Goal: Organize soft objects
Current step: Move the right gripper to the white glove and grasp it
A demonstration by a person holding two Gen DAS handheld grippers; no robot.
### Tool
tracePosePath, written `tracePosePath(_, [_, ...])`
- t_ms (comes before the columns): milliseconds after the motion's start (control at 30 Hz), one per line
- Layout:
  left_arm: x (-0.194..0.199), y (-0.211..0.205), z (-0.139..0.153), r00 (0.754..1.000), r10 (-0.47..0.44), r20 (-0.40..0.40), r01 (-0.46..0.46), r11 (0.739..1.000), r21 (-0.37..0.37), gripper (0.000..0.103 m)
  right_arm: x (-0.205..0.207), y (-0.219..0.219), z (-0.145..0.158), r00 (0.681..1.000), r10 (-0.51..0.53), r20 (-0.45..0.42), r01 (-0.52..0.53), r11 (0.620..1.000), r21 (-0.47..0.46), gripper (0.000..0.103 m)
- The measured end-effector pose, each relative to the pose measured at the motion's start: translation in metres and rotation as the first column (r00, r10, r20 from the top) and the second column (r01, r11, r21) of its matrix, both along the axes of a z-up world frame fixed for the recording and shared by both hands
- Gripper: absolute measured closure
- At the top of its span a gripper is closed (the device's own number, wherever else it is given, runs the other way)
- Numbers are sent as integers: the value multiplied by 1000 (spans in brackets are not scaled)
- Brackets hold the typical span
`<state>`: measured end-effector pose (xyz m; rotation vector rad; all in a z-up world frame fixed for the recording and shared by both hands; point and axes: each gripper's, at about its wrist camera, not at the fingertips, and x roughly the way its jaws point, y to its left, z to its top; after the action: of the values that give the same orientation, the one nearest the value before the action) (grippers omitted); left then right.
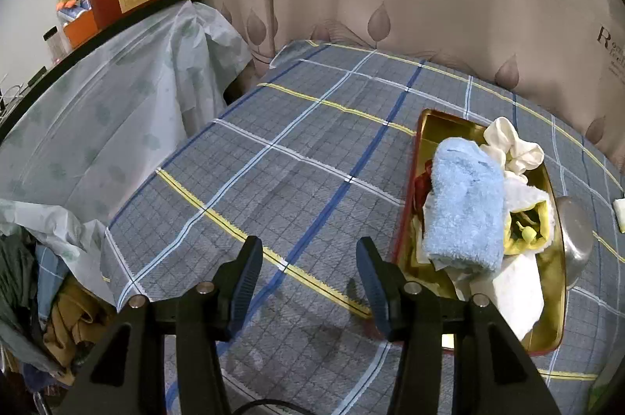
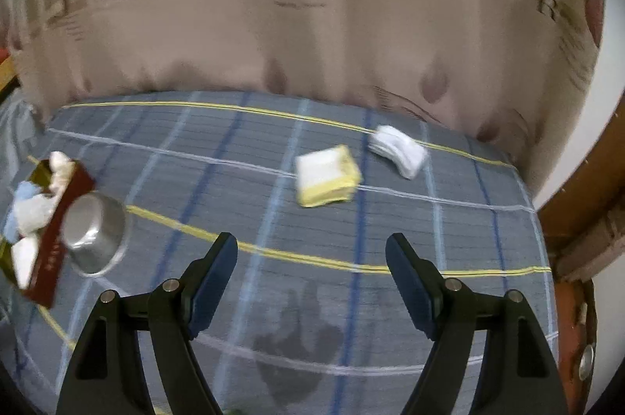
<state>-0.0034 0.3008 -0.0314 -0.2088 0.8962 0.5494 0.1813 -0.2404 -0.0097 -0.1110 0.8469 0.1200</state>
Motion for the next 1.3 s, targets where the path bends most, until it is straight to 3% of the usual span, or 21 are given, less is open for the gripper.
tracePosePath(200, [2, -6, 0, 1000, -19, -14, 19, 1000, -5, 52, 32, -43, -19, 996, -89, -27, 90, 994, 64, 27])
tracePosePath(433, [17, -28, 13, 998, -57, -31, 57, 998, 16, 52, 79, -67, -38, 989, -144, -25, 145, 988, 58, 27])
tracePosePath(800, [67, -93, 41, 980, -197, -24, 197, 980, 12, 52, 163, -97, -72, 992, -126, -31, 127, 991, 42, 26])
tracePosePath(967, [103, -138, 40, 951, -307, -41, 307, 952, 6, 52, 194, -95, -88, 997, -72, -35, 73, 997, 35, 22])
tracePosePath(1067, [128, -168, 36, 923, -381, -48, 381, 924, -21, 52, 211, -94, -98, 998, -50, -39, 50, 999, 6, 22])
tracePosePath(1300, [178, -239, 34, 852, -519, -62, 519, 855, -19, 52, 231, -98, -111, 998, -14, -58, 17, 998, 52, 24])
